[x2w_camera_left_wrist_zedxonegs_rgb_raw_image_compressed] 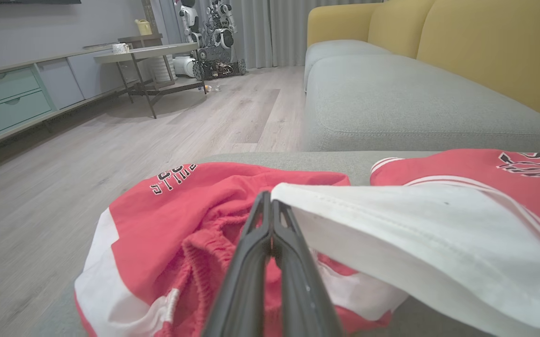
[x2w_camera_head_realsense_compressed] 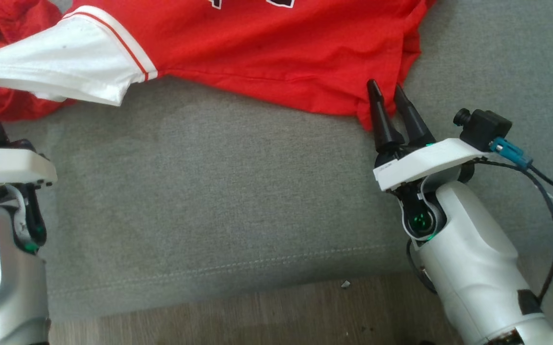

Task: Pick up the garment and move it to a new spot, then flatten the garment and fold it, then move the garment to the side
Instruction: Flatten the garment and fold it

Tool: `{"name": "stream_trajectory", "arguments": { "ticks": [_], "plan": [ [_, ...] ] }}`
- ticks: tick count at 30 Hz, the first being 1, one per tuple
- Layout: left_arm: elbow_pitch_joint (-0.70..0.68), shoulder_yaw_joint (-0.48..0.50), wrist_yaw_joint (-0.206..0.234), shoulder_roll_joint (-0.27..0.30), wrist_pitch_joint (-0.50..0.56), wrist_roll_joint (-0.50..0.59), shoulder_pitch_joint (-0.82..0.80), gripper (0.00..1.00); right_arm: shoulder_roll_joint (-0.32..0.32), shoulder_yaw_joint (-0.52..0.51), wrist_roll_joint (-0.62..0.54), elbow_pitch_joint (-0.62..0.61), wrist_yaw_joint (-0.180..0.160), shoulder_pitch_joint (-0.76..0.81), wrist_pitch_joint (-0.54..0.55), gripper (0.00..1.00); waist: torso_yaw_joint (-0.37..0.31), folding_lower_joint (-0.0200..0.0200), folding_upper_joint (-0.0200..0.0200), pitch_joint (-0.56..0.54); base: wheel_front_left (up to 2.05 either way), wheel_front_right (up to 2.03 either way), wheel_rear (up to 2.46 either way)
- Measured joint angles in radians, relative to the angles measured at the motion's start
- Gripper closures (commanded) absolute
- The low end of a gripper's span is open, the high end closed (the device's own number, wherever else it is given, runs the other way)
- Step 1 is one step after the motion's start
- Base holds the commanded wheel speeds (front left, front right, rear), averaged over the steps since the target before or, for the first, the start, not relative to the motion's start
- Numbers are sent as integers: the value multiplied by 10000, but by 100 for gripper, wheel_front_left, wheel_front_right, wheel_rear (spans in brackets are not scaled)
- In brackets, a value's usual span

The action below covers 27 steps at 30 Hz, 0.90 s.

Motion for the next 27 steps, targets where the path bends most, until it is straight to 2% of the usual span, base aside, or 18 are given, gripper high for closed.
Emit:
{"name": "stream_trajectory", "arguments": {
  "ticks": [7, 9, 10, 11, 12, 20, 23, 27],
  "plan": [
    [128, 128, -98, -159, 0, 90, 0, 100, -159, 385, 453, 426, -2, -244, -12, 0, 134, 0, 0, -55, 0, 0, 0],
    [161, 171, -100, -192, 0, 92, 0, 100, -201, 523, 696, 414, -2, -280, -12, 21, 166, 0, 0, -100, 0, 0, 0],
    [186, 190, -104, -196, 0, 100, 0, 100, -213, 635, 807, 399, -2, -287, -4, 56, 176, 0, 0, -130, 0, 0, 0],
    [205, 213, -128, -203, 0, 128, 0, 100, -213, 752, 888, 372, -2, -283, -4, 76, 182, 0, -1, -165, 0, 0, 0],
    [221, 228, -188, -211, 0, 171, 1, 100, -211, 865, 961, 347, -2, -278, -6, 100, 186, 0, 0, -208, 0, 0, 0],
    [157, 368, -303, -368, 0, 176, 151, 100, -343, 1160, 1381, -313, 0, 287, -127, 100, 144, 0, -1, -671, 0, 0, 0],
    [-132, 420, -552, -385, 0, 174, 295, 100, -805, 1034, 1396, -903, 0, 498, -163, 100, 78, 0, 0, -946, 0, 0, 0],
    [-717, 311, -1114, -305, 2, 44, 231, 100, -1618, 422, 1369, -2128, 0, 471, 13, 100, -51, 0, 0, -1337, 0, 0, 0]
  ]
}}
